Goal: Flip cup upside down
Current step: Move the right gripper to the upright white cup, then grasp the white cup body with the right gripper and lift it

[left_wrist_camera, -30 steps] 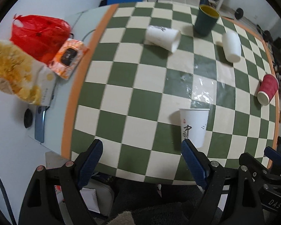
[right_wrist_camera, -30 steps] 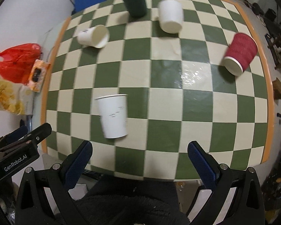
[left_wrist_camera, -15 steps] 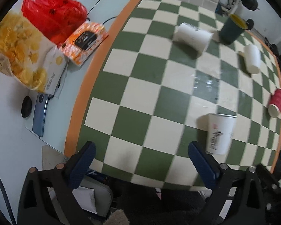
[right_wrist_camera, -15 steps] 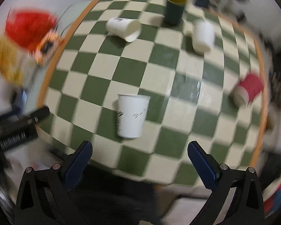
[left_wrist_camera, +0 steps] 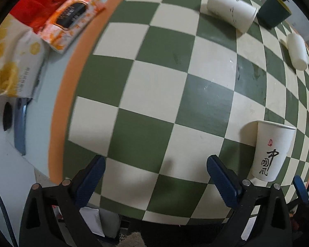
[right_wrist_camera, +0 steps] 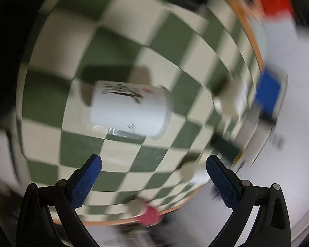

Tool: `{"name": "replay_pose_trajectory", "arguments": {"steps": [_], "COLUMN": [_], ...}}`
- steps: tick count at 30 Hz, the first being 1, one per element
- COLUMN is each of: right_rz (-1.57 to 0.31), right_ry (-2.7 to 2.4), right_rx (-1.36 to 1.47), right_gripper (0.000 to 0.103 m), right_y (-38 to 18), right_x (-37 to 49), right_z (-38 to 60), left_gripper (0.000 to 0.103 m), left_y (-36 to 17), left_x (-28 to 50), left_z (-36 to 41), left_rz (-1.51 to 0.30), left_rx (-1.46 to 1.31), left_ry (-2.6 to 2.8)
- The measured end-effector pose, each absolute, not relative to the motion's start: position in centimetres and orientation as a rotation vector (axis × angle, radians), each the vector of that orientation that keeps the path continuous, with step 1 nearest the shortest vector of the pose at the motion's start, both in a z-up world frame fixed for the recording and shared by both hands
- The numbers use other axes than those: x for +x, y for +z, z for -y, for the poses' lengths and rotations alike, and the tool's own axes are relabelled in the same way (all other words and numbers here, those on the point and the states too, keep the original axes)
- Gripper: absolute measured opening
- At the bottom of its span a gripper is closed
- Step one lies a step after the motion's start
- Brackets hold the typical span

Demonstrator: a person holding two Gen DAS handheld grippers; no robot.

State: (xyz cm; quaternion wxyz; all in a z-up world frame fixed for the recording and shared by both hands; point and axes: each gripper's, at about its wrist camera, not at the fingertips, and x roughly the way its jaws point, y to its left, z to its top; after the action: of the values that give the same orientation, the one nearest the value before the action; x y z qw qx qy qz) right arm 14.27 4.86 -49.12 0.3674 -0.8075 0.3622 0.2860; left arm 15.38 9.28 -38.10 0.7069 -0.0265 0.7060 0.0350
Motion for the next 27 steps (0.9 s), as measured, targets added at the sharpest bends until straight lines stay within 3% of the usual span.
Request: {"name": "replay_pose_trajectory", "arguments": {"steps": [7, 19, 27], "right_rz": [-0.590, -0.240, -0.195], "right_ry": [0.978, 1.235, 1.280], "right_rx": [-2.479, -2.712, -2.765], "right_gripper": [0.103, 0.101, 0.080], "right_y": [-52.9, -56.3, -57.6], "right_x": [12.6, 13.3, 16.1], "right_z": [-2.2, 1.2, 2.0], "left_gripper": [0.101, 0.102, 0.101], "left_y": [-41.0, -43.2, -43.9], "left_x": [15.5, 15.8, 15.8], "left_z": [-8.7, -9.5, -10.5], "left_rz": [-1.628, -1.659, -1.661], "left_rx": [-0.050, -0.063, -0.066], "left_ry": [0.060, 0.077, 0.086]}}
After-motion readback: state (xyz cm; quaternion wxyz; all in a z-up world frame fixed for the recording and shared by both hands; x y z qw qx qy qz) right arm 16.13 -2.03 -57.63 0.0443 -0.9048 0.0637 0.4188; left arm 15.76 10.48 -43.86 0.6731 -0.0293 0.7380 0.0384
